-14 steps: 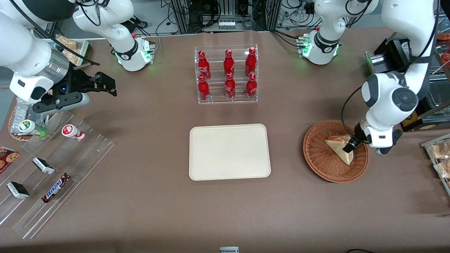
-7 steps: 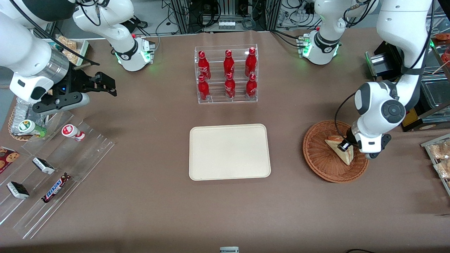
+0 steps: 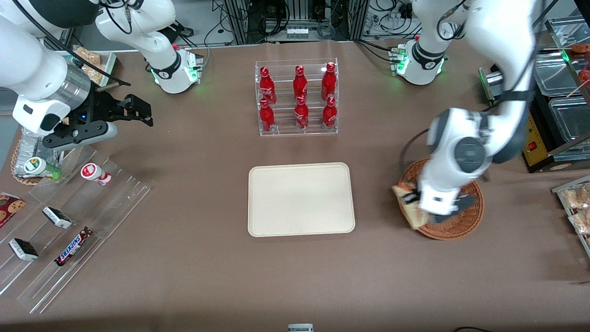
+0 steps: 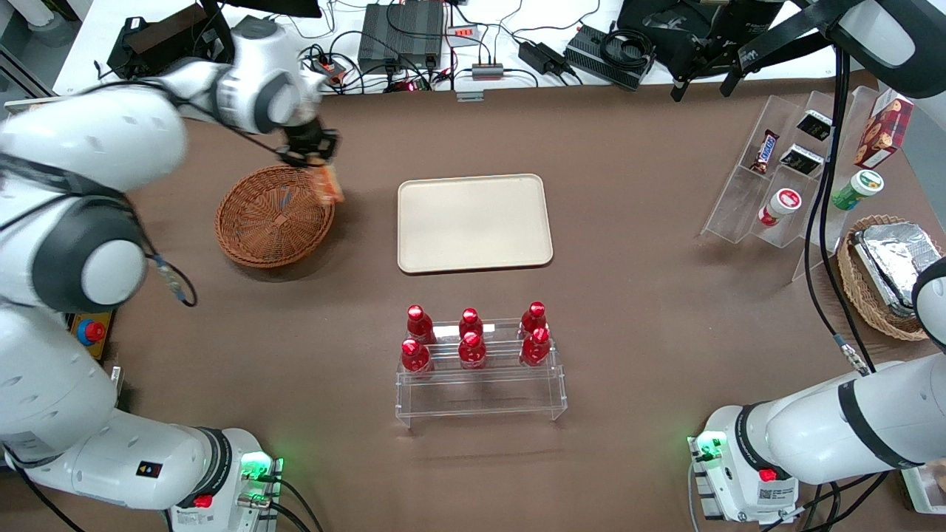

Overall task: Place sandwich from basket to tray
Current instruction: 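Lift the sandwich and carry it with the left gripper over the cream tray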

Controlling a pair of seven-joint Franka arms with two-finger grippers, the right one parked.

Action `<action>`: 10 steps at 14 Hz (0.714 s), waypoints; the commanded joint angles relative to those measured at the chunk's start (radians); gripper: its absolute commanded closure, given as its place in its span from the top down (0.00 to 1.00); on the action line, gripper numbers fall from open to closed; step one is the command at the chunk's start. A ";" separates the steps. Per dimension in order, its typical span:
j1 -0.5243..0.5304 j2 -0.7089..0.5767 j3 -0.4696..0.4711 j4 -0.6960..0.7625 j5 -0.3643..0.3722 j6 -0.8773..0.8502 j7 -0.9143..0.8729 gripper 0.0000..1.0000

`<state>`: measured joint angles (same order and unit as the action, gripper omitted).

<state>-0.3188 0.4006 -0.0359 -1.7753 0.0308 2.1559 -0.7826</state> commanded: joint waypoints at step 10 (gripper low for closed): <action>-0.414 0.305 0.019 0.200 -0.022 0.326 -0.128 0.02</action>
<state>-0.6982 0.6681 -0.0387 -1.6050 0.0062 2.4487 -0.8712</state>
